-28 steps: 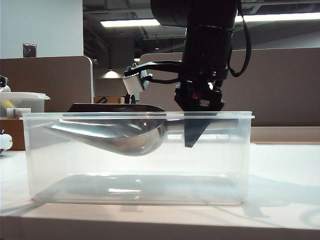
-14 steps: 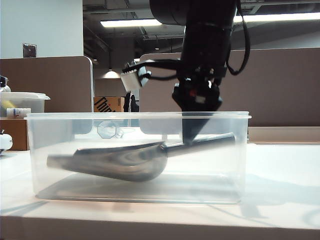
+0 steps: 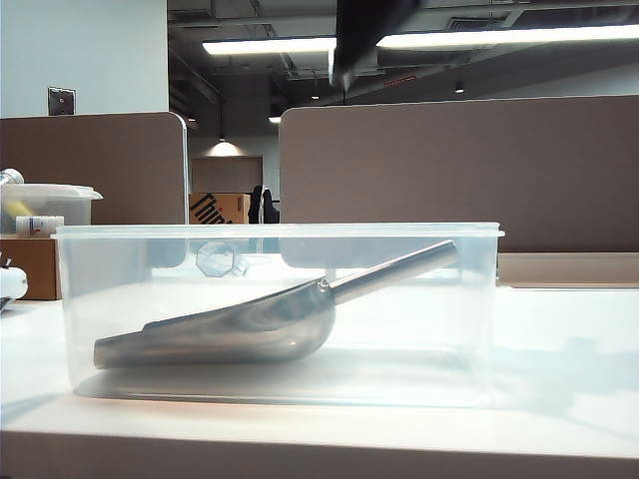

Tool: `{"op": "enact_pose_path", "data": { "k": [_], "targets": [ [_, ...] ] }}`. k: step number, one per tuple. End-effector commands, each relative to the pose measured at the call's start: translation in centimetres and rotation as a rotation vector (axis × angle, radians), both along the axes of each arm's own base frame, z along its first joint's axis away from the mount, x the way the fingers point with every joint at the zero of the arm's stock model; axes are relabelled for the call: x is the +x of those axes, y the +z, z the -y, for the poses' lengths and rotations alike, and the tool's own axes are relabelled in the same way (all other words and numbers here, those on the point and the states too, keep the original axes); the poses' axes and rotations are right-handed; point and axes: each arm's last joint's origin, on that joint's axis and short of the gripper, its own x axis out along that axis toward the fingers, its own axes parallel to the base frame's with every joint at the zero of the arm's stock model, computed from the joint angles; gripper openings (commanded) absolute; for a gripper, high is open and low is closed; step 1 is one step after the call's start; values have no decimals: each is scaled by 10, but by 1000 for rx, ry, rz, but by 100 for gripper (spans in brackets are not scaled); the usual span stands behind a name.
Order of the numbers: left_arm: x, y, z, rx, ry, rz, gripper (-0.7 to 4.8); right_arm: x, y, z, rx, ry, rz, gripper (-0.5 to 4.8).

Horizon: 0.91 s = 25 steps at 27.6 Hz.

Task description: Pick up the metal ice scoop from the table and place it inside the transparent plastic box.

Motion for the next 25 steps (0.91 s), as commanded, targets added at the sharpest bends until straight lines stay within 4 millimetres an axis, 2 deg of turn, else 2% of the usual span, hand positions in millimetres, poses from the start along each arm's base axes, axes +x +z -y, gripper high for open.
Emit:
{"op": "enact_pose_path", "data": {
  "k": [1, 3, 6, 8, 10, 15, 25],
  "targets": [
    [3, 1, -11, -1, 111, 7, 21, -7, 46, 24, 341, -193, 80, -2],
    [4, 1, -18, -1, 188, 7, 21, -21, 75, 44, 527, -248, 154, -2],
    [5, 1, -28, 0, 293, 7, 21, -53, 119, 73, 762, -241, 329, -2],
    [5, 1, -29, 0, 304, 7, 21, -71, 140, 90, 872, -251, 445, -2],
    [5, 1, -28, 0, 295, 7, 21, -84, 151, 101, 936, -251, 502, -2],
    [4, 1, -25, 0, 265, 7, 21, -98, 155, 114, 940, -278, 520, -1],
    [4, 1, -24, 0, 256, 8, 21, -96, 150, 113, 895, -287, 484, -1]
  ]
}}
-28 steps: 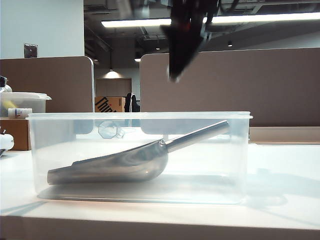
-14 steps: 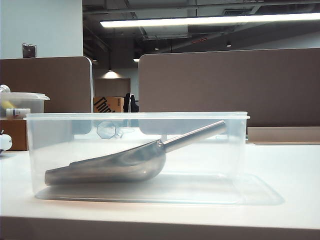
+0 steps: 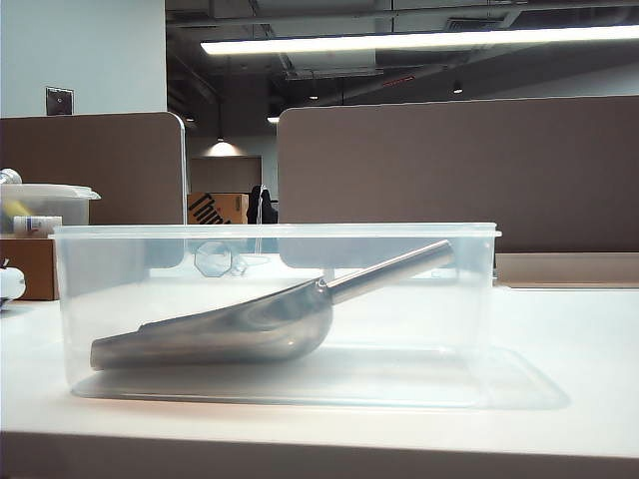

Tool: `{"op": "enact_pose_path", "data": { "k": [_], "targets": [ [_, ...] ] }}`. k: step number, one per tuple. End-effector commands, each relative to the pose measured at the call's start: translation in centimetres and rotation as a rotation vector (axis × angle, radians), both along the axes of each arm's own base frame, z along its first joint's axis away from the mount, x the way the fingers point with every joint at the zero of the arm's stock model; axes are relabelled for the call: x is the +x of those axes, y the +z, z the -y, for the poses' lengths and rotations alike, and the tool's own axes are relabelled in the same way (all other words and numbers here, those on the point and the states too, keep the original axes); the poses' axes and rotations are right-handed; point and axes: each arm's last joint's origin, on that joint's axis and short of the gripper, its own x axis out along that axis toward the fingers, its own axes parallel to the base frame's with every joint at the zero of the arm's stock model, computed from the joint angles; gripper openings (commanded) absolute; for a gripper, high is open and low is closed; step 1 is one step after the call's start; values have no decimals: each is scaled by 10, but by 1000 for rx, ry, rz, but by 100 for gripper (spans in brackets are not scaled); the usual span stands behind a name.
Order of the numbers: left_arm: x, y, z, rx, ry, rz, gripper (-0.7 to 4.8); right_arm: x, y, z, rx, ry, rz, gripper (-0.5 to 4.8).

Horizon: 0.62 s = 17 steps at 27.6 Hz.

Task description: Pick up the metal ice scoop from the table and place it inside the transparent plastic box.

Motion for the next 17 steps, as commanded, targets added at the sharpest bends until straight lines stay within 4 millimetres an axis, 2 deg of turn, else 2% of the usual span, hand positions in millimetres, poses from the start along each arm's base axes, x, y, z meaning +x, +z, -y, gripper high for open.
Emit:
{"op": "enact_pose_path", "data": {
  "k": [1, 5, 9, 12, 14, 17],
  "targets": [
    [0, 1, 0, 1, -2, 12, 21, -1, 2, 1, 9, -4, 5, -1],
    [0, 1, 0, 1, -2, 12, 21, -1, 1, 4, -3, -25, 9, -1],
    [0, 1, 0, 1, -2, 13, 21, -11, -6, 26, -66, -110, 39, -1],
    [0, 1, 0, 1, -2, 12, 21, -12, -31, 48, -59, -247, 97, -1],
    [0, 1, 0, 1, -2, 12, 21, -7, -61, 60, -26, -352, 155, -1],
    [0, 1, 0, 1, -1, 12, 21, -4, -120, 76, -8, -475, 198, -1]
  ]
}}
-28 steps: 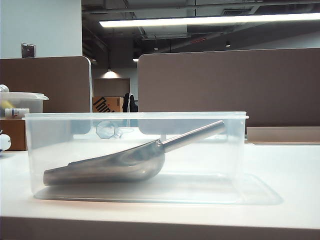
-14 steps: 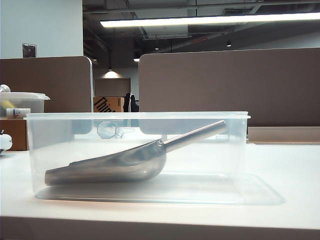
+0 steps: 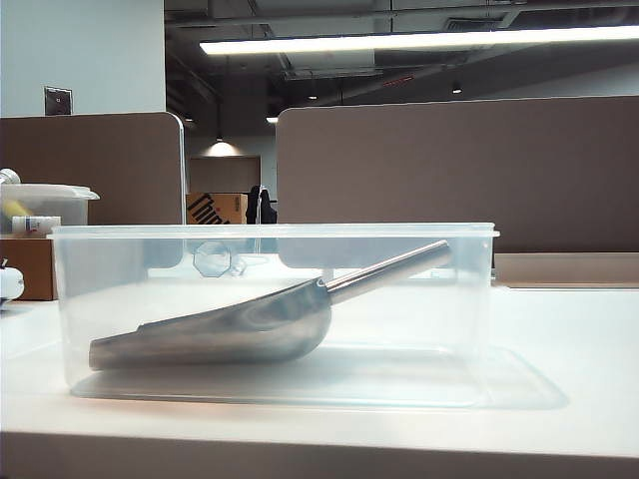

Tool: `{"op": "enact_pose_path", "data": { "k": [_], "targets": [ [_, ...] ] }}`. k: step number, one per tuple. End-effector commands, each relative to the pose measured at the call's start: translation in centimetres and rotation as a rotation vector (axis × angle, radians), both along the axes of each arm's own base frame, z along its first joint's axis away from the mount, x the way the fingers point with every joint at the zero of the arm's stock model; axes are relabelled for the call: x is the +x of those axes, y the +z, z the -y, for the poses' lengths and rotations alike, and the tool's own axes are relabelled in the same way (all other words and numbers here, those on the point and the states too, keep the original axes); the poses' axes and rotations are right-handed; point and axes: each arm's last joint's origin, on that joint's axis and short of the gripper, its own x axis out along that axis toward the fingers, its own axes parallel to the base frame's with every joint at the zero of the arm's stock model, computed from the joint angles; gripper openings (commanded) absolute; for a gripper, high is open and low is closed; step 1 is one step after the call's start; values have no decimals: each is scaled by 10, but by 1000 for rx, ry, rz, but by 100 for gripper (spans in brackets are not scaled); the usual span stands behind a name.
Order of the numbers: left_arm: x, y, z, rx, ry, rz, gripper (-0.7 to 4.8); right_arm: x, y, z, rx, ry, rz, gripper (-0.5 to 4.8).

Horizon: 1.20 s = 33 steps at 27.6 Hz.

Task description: Pick up the metal ice scoop from the table and place it inside the transparent plastic box.

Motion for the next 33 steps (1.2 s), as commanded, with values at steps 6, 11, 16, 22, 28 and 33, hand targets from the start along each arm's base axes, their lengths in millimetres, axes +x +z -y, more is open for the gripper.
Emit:
{"op": "enact_pose_path", "data": {
  "k": [6, 11, 16, 22, 28, 33],
  "targets": [
    [0, 1, 0, 1, 1, 12, 21, -19, -164, 30, 148, -65, -96, -1],
    [0, 1, 0, 1, 1, 12, 21, -33, -221, 37, 171, 26, -139, -1],
    [0, 1, 0, 1, 1, 12, 21, -35, -237, 41, 165, 32, -135, -1],
    [0, 1, 0, 1, 1, 12, 21, -32, -252, 43, 183, -54, -199, -1],
    [0, 1, 0, 1, 1, 12, 21, -32, -253, 40, 172, -73, -199, -1],
    [0, 1, 0, 1, 1, 12, 21, -32, -253, 38, 173, -70, -199, -1]
  ]
}}
